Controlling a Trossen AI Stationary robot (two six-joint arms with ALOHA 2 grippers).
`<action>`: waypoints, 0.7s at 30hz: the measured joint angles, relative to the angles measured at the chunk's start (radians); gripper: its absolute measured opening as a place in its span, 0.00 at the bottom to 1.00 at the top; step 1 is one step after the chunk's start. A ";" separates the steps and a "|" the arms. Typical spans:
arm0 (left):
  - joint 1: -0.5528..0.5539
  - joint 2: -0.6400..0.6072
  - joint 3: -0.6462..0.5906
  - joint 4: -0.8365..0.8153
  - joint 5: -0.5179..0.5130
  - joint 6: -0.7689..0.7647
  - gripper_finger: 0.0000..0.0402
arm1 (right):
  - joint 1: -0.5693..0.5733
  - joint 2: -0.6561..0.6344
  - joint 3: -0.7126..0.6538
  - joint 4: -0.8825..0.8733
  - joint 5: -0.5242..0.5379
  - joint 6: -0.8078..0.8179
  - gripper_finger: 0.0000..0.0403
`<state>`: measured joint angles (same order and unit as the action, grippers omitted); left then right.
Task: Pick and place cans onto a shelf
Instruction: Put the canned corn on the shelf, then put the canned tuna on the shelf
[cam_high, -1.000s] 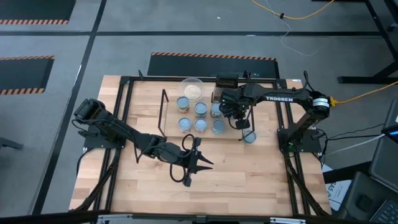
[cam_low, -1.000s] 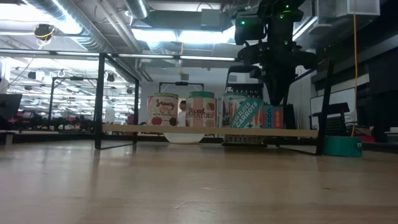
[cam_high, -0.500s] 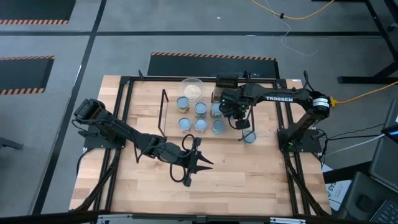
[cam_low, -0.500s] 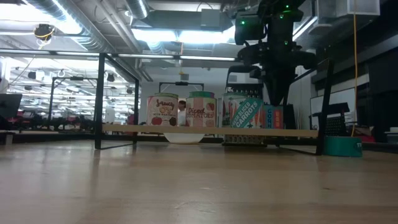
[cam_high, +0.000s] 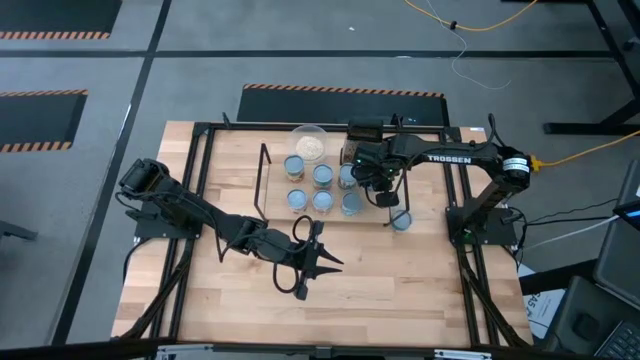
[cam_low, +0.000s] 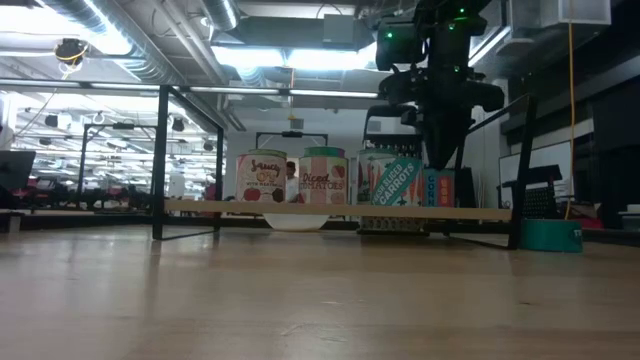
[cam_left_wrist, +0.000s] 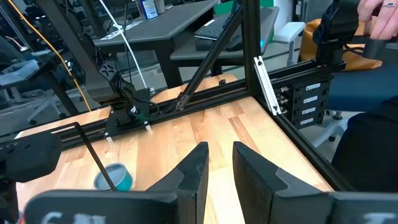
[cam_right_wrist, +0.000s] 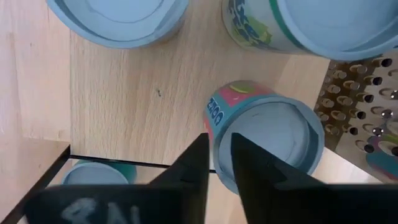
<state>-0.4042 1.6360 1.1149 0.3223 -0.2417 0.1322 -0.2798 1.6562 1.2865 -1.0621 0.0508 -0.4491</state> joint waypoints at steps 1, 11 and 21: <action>0.000 0.000 0.000 0.000 0.000 0.000 0.17 | 0.000 0.000 0.000 0.000 0.000 0.000 0.20; 0.000 0.000 0.000 0.000 0.000 0.000 0.17 | 0.000 0.000 0.000 0.008 -0.001 0.000 0.41; 0.000 0.000 0.000 0.000 0.000 0.001 0.17 | 0.001 -0.001 0.044 -0.045 -0.001 0.000 0.41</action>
<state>-0.4045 1.6360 1.1149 0.3225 -0.2417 0.1334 -0.2784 1.6553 1.3309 -1.1072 0.0496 -0.4496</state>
